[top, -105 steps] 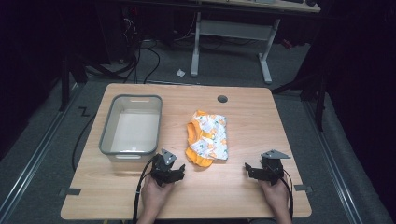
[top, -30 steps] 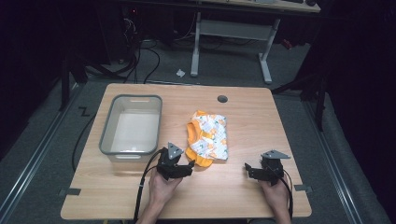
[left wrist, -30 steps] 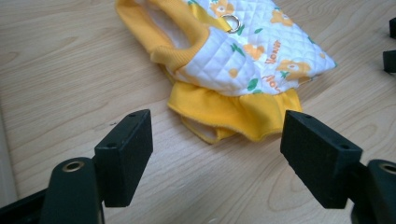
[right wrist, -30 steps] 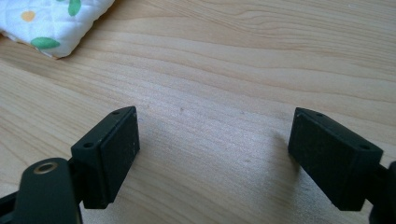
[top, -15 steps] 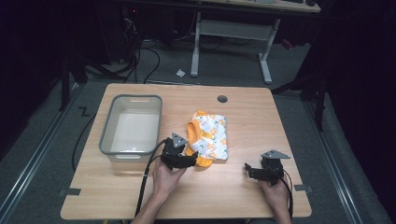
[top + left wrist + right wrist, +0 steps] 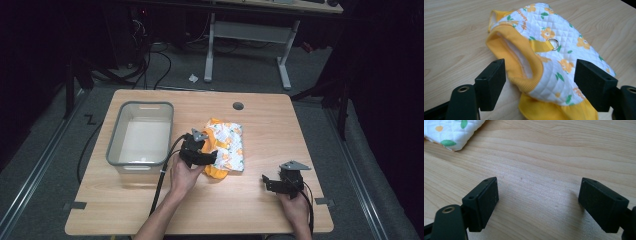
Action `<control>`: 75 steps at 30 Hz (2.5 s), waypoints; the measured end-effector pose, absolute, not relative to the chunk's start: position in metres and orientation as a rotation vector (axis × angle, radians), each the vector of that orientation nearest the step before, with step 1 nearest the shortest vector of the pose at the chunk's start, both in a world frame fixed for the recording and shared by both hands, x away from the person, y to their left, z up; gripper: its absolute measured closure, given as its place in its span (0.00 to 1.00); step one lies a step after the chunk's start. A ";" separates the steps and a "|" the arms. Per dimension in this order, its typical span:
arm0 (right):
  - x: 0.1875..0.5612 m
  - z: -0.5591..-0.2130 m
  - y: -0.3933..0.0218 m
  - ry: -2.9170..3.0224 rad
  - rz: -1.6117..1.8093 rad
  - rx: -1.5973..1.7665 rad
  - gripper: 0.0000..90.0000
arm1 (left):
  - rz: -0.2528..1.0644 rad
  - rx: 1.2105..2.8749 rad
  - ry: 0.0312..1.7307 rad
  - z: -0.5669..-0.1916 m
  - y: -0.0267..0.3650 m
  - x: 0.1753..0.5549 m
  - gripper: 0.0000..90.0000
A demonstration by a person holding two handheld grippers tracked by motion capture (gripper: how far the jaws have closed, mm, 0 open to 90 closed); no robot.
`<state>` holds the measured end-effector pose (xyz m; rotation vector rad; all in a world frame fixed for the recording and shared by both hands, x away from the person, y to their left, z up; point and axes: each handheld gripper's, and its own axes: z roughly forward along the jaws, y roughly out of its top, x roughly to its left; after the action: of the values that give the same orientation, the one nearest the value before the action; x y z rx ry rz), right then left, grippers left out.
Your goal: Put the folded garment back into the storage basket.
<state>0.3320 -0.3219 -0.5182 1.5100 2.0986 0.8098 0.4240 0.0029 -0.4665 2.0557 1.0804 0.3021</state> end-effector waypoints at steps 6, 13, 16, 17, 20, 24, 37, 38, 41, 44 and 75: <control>0.332 -0.518 -0.322 2.099 0.810 1.510 0.18 | 0.307 2.042 1.121 -0.471 0.000 0.440 0.28; 0.332 -0.518 -0.322 2.098 0.810 1.510 0.18 | 0.321 2.059 1.155 -0.474 -0.006 0.458 0.25; 0.332 -0.518 -0.322 2.100 0.811 1.511 0.18 | 0.300 2.068 1.172 -0.477 -0.009 0.467 0.24; 0.332 -0.518 -0.322 2.100 0.811 1.511 0.18 | 0.294 2.072 1.177 -0.479 -0.011 0.469 0.24; 0.332 -0.518 -0.322 2.098 0.811 1.511 0.18 | 0.285 2.075 1.192 -0.484 -0.013 0.474 0.24; 0.332 -0.518 -0.322 2.099 0.810 1.510 0.18 | 0.274 2.088 1.219 -0.493 -0.015 0.480 0.24; 0.332 -0.518 -0.322 2.098 0.811 1.510 0.18 | 0.288 2.167 1.223 -0.517 -0.029 0.488 0.24; 0.332 -0.518 -0.322 2.101 0.810 1.509 0.18 | 0.303 2.177 1.210 -0.517 -0.030 0.487 0.25; 0.332 -0.518 -0.322 2.098 0.811 1.510 0.18 | 0.329 2.191 1.174 -0.517 -0.034 0.485 0.31; 0.332 -0.518 -0.322 2.099 0.809 1.509 0.18 | 0.313 2.198 1.143 -0.515 -0.035 0.483 0.42; 0.332 -0.518 -0.322 2.100 0.812 1.508 0.18 | 0.214 2.120 1.013 -0.477 -0.023 0.472 0.84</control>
<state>0.3321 -0.3219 -0.5182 1.5083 2.1005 0.8118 0.4715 -0.0232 -0.4771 2.1196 1.0129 0.2143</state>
